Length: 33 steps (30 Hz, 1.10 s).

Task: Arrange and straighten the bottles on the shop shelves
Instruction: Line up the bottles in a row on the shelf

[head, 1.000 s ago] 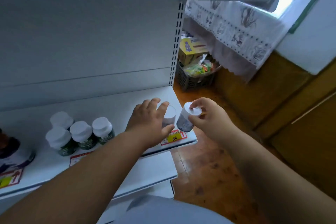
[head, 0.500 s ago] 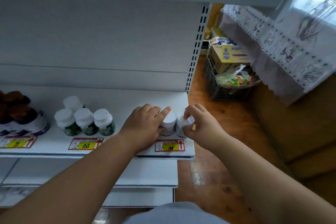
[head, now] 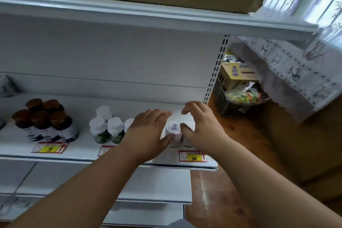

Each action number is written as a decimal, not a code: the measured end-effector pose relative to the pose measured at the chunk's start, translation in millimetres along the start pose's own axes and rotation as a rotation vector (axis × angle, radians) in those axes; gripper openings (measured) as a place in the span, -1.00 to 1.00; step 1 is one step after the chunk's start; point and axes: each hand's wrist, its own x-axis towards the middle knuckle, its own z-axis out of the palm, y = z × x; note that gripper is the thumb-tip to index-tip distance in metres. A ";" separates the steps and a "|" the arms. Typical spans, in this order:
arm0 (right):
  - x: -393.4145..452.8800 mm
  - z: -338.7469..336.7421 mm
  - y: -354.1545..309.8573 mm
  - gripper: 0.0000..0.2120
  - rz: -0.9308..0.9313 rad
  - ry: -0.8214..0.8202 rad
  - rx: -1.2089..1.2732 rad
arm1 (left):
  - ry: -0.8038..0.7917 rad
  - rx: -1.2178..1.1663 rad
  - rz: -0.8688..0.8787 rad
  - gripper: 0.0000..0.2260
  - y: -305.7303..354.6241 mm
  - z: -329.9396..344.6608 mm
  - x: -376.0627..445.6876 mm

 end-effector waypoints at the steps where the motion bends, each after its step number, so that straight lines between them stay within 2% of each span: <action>1: 6.1 6.2 -20.6 -0.72 -0.019 -0.001 0.022 | 0.020 -0.002 -0.016 -0.48 -12.2 -12.8 -10.9; 6: 39.6 60.7 -148.1 -0.76 -0.138 0.000 0.139 | 0.080 0.057 -0.138 -0.54 -106.1 -81.0 -92.4; 12: 71.9 140.7 -304.7 -0.86 -0.291 -0.061 0.298 | 0.133 0.143 -0.376 -0.58 -218.1 -157.3 -200.5; 16: 95.2 180.5 -375.6 -0.87 -0.335 -0.124 0.336 | 0.143 0.152 -0.486 -0.57 -273.9 -187.8 -242.2; 20: 136.3 213.5 -416.3 -0.87 -0.380 -0.146 0.324 | 0.190 0.123 -0.562 -0.60 -321.5 -198.7 -249.5; 25: 219.6 261.4 -437.0 -0.84 -0.338 -0.194 0.288 | 0.200 0.140 -0.579 -0.56 -381.5 -200.3 -233.0; 28: 286.0 298.8 -447.0 -0.72 -0.320 -0.226 0.187 | 0.198 0.165 -0.584 -0.56 -419.0 -208.9 -221.5; 33: 368.5 363.9 -450.4 -0.56 -0.291 -0.454 -0.075 | 0.196 0.170 -0.615 -0.52 -462.3 -218.8 -209.1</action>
